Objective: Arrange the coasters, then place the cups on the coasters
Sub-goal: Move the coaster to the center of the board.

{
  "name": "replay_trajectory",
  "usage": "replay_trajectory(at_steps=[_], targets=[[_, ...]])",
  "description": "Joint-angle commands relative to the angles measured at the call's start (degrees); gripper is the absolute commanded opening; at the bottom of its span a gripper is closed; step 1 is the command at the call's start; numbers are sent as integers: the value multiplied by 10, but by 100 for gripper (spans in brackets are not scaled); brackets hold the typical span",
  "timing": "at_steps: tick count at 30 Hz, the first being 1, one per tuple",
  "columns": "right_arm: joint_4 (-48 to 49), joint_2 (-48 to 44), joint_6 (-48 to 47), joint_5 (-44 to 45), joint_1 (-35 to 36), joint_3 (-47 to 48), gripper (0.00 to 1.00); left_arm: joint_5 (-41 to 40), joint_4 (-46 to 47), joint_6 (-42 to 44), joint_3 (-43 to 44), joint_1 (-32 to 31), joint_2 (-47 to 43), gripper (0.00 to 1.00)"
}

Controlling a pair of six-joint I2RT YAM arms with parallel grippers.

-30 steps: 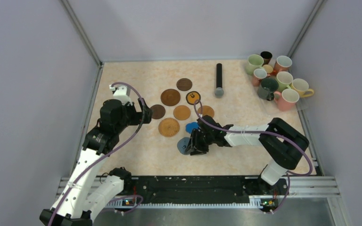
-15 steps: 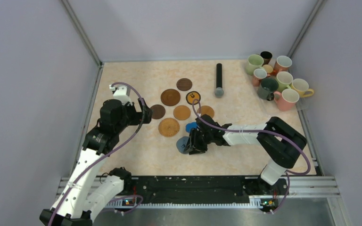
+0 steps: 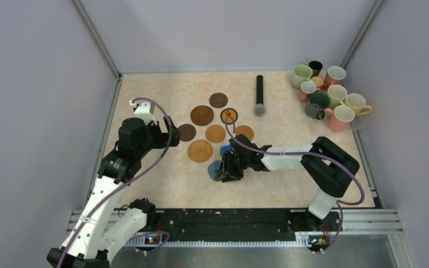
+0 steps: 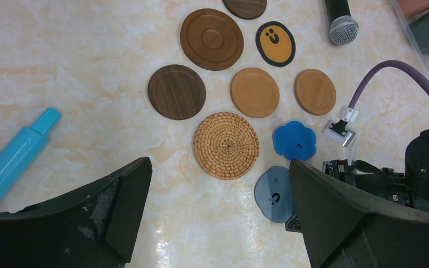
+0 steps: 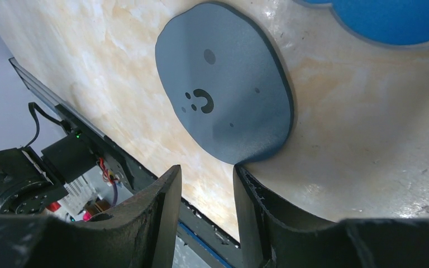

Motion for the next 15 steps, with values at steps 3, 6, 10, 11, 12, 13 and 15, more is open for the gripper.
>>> replay_trajectory(at_steps=[3,6,10,11,12,13,15], targets=[[-42,34,-29,50,11,3,40,3,23,4,-1,-1,-5,99],[-47,33,-34,53,12,6,40,4,24,4,0,-1,-3,99],[-51,31,-39,54,12,7,40,3,23,4,-1,-1,-4,99],[-51,30,-41,53,12,7,40,4,23,4,-1,-1,-4,99],[-52,28,-45,52,12,7,41,3,23,4,-1,-1,-5,99],[-52,23,-49,52,12,8,41,4,22,5,-1,-1,-5,99],[-55,8,-60,53,12,7,42,3,22,5,-1,-1,-5,99]])
